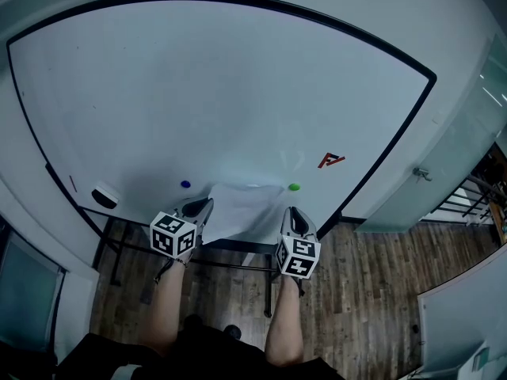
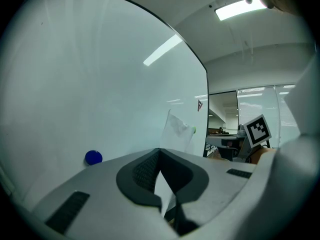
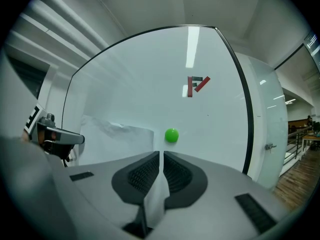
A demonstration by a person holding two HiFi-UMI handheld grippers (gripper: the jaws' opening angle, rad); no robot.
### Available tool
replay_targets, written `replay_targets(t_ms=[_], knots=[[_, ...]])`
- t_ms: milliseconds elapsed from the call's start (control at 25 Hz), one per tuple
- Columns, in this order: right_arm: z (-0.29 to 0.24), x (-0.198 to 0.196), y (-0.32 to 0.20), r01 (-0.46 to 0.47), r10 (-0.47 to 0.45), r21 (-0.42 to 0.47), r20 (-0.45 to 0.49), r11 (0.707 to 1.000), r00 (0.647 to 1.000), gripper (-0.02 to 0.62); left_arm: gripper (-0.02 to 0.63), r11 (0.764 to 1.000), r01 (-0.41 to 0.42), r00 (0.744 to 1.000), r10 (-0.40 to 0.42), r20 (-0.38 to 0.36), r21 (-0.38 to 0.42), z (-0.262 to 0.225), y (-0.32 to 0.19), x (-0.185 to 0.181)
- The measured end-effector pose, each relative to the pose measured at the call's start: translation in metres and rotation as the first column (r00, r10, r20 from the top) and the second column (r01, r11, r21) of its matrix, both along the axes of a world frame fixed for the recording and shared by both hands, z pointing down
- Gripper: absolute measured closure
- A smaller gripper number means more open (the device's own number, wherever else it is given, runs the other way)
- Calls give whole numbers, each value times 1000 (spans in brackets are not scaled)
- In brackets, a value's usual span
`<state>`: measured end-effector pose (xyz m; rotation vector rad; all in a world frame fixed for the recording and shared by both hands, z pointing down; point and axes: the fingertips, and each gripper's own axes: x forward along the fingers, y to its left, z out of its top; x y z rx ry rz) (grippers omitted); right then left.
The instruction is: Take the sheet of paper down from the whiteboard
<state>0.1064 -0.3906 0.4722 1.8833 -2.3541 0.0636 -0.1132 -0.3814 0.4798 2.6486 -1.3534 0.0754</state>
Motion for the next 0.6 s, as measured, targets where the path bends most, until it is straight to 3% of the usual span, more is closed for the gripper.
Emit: replay_targets(t_ms=[600], knots=[[12, -5, 8, 42, -42, -31, 14, 999, 999, 571, 586, 1000, 27, 1000, -27, -15, -16, 9, 8, -10]])
